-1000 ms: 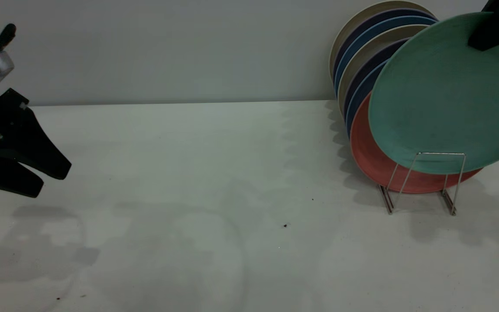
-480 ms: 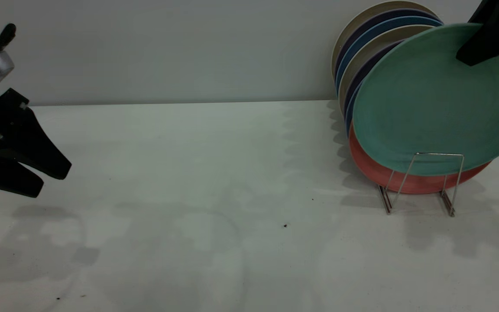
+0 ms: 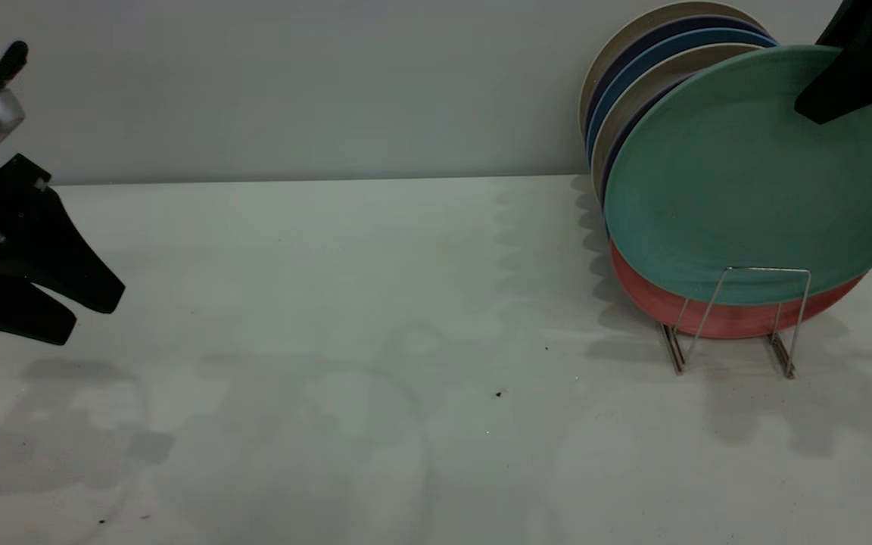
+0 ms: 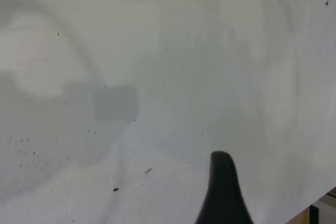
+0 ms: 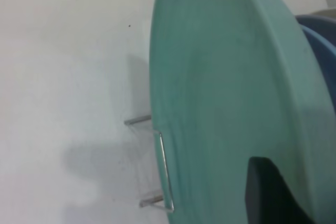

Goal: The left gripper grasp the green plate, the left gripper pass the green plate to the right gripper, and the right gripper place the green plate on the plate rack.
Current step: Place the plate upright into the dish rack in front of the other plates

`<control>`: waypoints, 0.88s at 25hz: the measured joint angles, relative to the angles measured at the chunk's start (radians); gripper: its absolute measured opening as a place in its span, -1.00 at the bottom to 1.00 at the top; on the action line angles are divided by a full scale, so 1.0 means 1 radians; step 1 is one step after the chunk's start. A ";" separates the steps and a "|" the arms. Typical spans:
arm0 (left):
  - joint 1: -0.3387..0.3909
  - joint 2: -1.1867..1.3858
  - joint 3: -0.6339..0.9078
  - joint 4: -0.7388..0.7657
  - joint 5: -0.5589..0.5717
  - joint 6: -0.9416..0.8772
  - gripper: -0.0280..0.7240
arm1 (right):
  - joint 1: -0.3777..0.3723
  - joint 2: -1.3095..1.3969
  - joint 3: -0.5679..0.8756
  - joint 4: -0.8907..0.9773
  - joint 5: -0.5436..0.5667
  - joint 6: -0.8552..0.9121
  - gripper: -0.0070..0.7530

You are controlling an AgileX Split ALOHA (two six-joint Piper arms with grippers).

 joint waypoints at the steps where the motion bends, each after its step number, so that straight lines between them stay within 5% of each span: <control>1: 0.000 0.000 0.000 0.000 0.000 0.000 0.59 | 0.000 0.000 0.000 0.000 0.000 0.002 -0.39; 22: 0.000 0.000 0.000 -0.013 0.003 0.000 0.59 | 0.000 0.000 0.000 0.071 -0.013 0.013 -0.11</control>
